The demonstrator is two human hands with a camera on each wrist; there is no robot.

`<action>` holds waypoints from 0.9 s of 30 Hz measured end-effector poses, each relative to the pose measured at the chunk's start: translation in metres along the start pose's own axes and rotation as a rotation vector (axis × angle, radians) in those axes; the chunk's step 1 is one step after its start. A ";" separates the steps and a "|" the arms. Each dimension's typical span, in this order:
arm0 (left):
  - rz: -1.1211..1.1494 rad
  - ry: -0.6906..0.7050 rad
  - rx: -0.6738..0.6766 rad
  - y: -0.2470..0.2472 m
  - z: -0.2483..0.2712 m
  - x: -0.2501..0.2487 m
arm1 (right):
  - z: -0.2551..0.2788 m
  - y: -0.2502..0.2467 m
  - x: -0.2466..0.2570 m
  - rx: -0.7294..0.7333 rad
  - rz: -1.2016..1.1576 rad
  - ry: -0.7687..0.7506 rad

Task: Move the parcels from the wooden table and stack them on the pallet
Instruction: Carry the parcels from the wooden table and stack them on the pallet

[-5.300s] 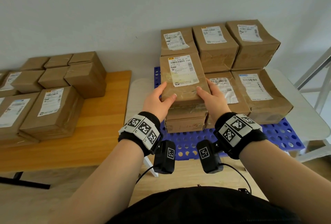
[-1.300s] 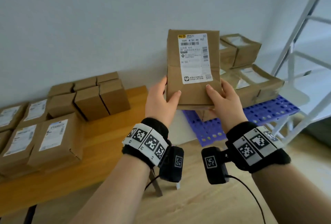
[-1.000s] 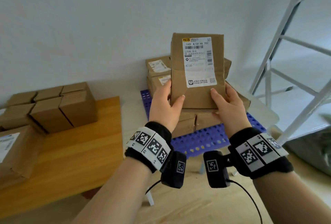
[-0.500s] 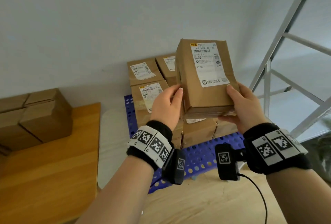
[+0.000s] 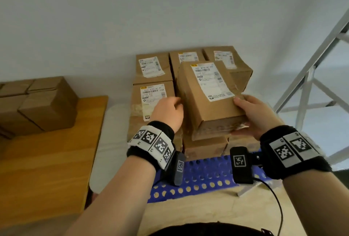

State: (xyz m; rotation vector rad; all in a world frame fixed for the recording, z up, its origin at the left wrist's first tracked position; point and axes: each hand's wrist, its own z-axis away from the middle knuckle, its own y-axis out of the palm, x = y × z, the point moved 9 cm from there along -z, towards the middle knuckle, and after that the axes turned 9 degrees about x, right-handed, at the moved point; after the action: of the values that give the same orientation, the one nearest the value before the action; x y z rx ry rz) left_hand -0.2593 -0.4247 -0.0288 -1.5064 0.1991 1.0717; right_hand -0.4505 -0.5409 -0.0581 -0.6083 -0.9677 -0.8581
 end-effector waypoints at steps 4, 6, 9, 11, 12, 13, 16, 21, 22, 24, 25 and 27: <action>-0.019 -0.070 -0.064 0.002 0.009 0.002 | -0.014 0.003 -0.012 0.061 0.104 0.043; -0.029 -0.099 -0.098 0.004 0.015 0.004 | -0.017 0.005 -0.017 0.088 0.147 0.047; -0.053 -0.127 -0.143 0.003 0.023 0.006 | -0.020 0.010 -0.021 0.110 0.143 0.031; -0.086 -0.130 -0.144 0.004 0.026 0.006 | -0.018 0.015 -0.024 0.140 0.139 0.044; -0.101 -0.123 -0.142 0.006 0.027 0.006 | -0.016 0.017 -0.025 0.155 0.130 0.053; -0.112 -0.118 -0.137 0.007 0.026 0.005 | -0.016 0.019 -0.026 0.167 0.119 0.058; -0.127 -0.118 -0.112 0.010 0.024 0.007 | -0.014 0.021 -0.025 0.168 0.123 0.057; -0.180 -0.086 -0.097 0.012 0.022 0.007 | -0.011 0.021 -0.022 0.149 0.163 0.032; -0.184 -0.078 -0.099 0.012 0.021 0.007 | -0.011 0.021 -0.022 0.149 0.167 0.028; -0.190 -0.069 -0.099 0.013 0.021 0.007 | -0.011 0.021 -0.019 0.146 0.193 0.022; -0.189 -0.068 -0.098 0.012 0.020 0.008 | -0.011 0.021 -0.018 0.144 0.208 0.023; -0.187 -0.061 -0.096 0.011 0.021 0.007 | -0.011 0.022 -0.016 0.140 0.250 0.021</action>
State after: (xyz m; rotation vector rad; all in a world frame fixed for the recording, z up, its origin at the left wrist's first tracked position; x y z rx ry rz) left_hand -0.2731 -0.4069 -0.0388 -1.5426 -0.0355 0.9867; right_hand -0.4321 -0.5323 -0.0787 -0.5845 -0.9022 -0.5693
